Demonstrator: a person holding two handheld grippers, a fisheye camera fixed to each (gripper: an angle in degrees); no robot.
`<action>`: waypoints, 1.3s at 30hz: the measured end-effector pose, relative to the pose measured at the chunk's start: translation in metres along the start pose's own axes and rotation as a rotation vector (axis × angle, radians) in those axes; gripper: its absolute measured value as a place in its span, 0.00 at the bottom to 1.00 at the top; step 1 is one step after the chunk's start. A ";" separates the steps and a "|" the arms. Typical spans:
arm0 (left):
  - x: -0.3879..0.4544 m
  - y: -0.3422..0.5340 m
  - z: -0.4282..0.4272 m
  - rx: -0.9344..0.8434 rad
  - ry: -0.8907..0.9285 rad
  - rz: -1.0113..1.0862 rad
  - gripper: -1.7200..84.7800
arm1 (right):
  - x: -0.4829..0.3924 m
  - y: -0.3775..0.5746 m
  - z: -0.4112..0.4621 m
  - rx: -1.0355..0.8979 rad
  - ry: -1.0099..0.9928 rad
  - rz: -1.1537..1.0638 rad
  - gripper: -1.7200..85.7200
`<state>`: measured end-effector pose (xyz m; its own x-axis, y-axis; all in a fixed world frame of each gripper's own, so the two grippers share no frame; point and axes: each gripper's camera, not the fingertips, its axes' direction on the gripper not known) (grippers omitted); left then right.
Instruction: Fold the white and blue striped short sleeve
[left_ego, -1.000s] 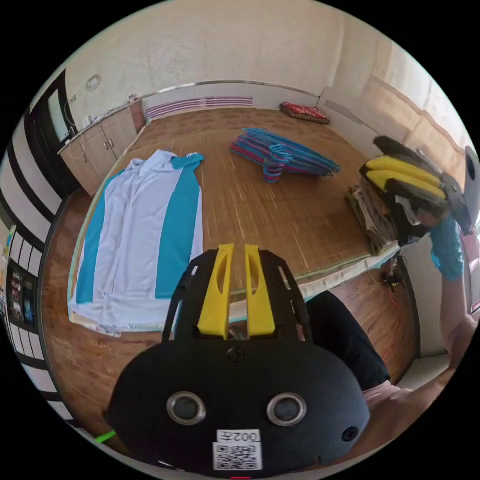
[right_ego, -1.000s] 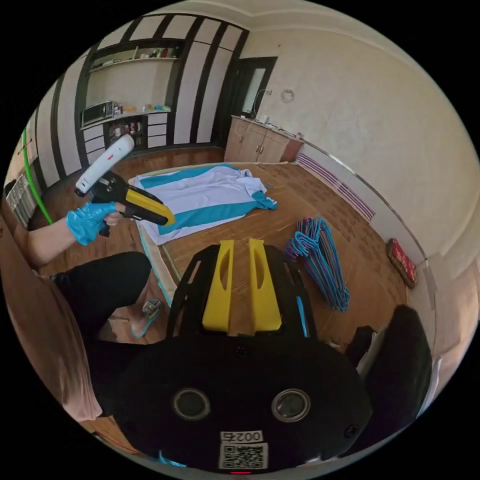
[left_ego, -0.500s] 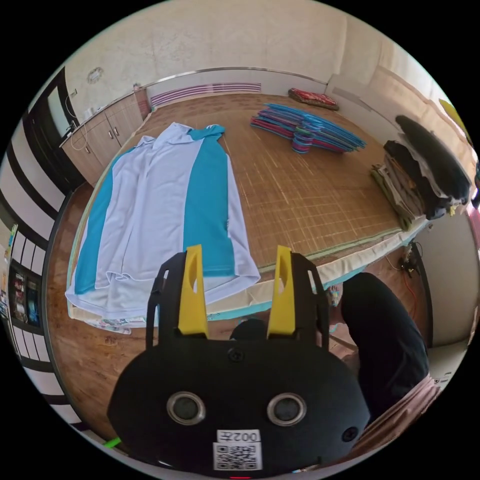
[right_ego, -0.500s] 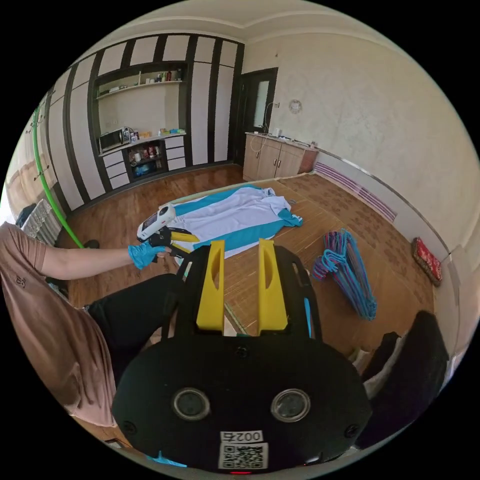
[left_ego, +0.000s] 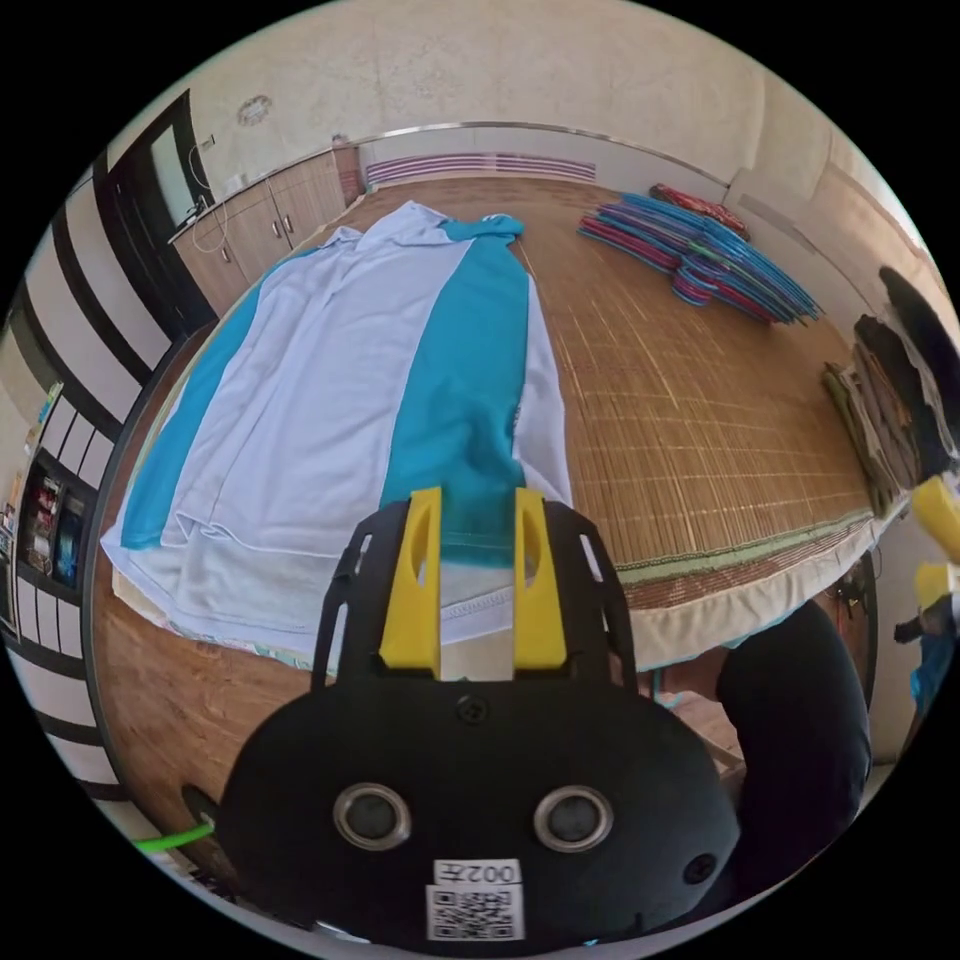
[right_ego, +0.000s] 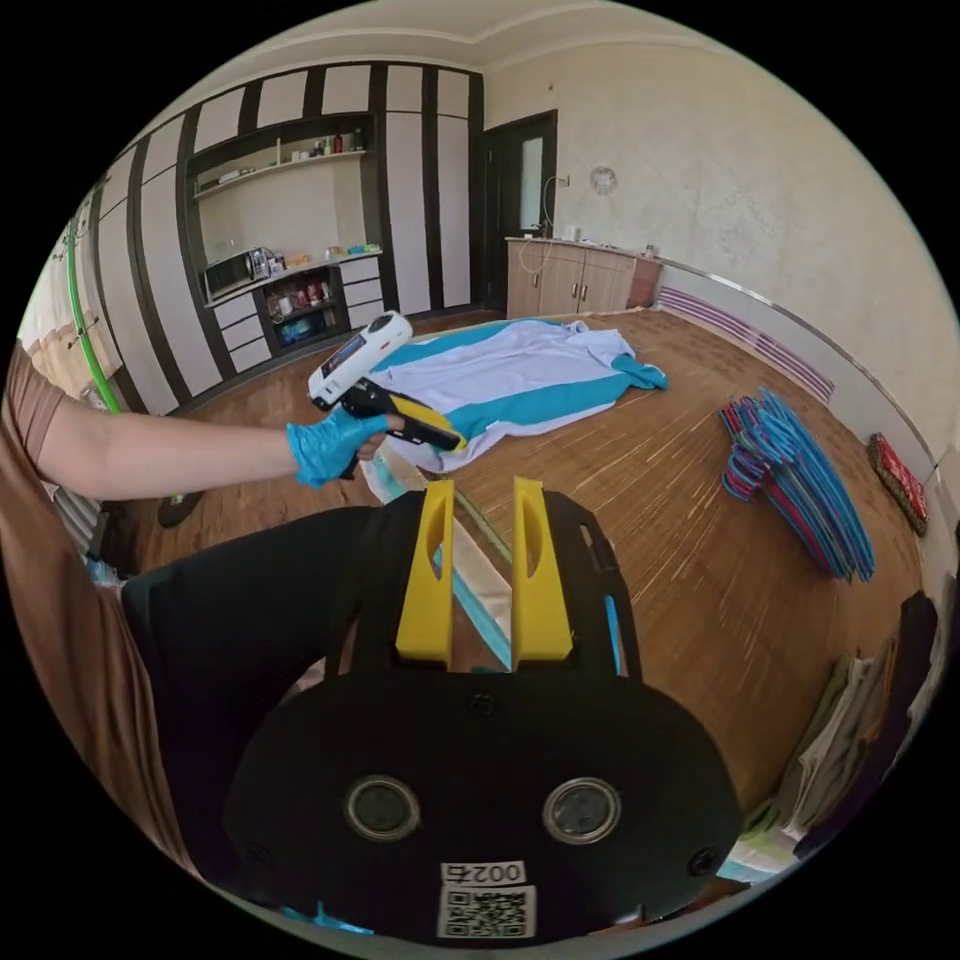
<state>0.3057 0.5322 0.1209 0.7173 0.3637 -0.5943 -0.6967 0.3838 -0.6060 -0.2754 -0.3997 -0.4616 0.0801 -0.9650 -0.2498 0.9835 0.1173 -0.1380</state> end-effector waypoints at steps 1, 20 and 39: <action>-0.001 0.001 0.004 -0.002 -0.014 0.008 0.05 | -0.001 0.003 0.004 -0.008 -0.006 0.001 0.13; 0.045 0.072 -0.049 0.140 0.387 0.425 0.01 | -0.018 0.040 0.058 -0.115 -0.007 0.129 0.15; 0.009 0.179 -0.073 0.101 0.280 0.323 0.19 | -0.075 0.087 -0.099 0.237 0.031 0.120 0.01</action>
<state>0.1871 0.5417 -0.0316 0.4237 0.2401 -0.8734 -0.8707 0.3740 -0.3195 -0.2121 -0.2938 -0.5495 0.1970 -0.9395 -0.2804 0.9781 0.1687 0.1218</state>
